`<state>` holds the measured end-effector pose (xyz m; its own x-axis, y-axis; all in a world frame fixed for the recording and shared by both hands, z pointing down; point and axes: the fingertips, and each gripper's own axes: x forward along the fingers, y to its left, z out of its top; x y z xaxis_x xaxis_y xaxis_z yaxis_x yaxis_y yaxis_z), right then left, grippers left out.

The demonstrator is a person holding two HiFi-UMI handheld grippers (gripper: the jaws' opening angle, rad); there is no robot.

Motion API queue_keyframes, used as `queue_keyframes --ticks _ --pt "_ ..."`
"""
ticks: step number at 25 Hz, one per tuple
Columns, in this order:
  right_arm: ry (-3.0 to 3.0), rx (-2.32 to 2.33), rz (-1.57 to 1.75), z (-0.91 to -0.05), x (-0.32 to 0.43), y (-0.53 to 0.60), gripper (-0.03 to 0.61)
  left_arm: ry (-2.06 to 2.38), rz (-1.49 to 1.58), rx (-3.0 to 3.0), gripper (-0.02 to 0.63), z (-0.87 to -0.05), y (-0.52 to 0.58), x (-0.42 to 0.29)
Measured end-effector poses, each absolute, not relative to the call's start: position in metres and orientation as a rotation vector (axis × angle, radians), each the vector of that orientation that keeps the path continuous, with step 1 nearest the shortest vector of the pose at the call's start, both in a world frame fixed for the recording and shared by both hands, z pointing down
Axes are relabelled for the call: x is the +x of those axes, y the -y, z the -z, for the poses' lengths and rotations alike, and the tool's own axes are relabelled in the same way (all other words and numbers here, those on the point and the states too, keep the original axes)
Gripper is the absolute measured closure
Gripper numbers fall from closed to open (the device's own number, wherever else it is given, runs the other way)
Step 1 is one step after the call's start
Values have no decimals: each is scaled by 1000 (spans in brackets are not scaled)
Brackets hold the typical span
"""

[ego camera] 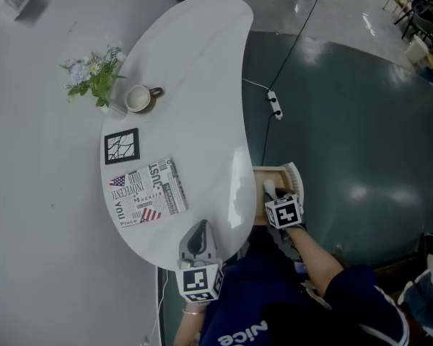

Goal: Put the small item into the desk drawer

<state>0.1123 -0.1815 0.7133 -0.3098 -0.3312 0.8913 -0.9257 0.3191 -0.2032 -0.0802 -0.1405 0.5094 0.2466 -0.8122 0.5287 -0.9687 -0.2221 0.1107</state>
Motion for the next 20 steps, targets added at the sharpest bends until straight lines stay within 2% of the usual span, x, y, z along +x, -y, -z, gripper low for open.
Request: queue_keyframes --ticks 20 --pt "1716 970 -1015 -775 112 191 440 1706 -568 1960 609 -525 134 -91"
